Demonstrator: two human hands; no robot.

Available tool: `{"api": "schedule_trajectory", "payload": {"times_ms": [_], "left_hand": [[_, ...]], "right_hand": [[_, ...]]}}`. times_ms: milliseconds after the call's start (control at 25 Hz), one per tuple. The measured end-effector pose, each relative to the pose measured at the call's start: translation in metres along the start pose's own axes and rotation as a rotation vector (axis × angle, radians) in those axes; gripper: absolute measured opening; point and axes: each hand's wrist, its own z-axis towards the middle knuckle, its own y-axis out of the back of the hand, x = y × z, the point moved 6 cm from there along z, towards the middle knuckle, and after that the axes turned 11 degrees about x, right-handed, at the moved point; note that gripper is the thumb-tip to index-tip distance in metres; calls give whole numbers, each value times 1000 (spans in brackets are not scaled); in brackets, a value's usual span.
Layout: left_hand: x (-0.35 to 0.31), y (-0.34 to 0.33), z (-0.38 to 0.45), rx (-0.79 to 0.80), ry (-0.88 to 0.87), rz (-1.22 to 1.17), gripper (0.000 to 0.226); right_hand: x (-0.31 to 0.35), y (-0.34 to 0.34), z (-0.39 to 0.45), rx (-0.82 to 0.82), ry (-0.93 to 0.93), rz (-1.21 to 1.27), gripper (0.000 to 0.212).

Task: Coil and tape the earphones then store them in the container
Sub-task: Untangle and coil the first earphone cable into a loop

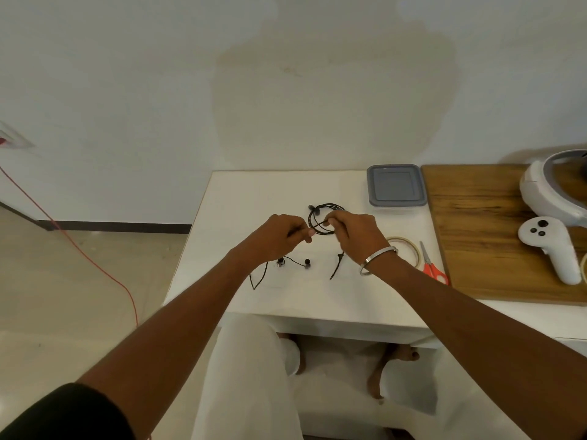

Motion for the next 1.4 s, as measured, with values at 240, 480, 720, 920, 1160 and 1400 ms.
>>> {"api": "schedule_trajectory", "payload": {"times_ms": [240, 480, 720, 920, 1160, 1400], "left_hand": [[9, 6, -4, 20, 48, 53, 30], [11, 3, -7, -9, 32, 83, 24], [-5, -5, 3, -19, -24, 88, 21], [-10, -1, 3, -26, -43, 87, 19], [-5, 2, 0, -21, -27, 64, 29], [8, 10, -10, -99, 48, 47, 35]], "right_hand": [[-31, 15, -10, -142, -212, -44, 25], [-58, -1, -15, 170, -559, -195, 18], [8, -12, -9, 48, -23, -144, 60], [22, -26, -3, 242, 15, -292, 32], [7, -16, -3, 129, -72, -416, 31], [-13, -4, -9, 84, -207, -396, 35]]}}
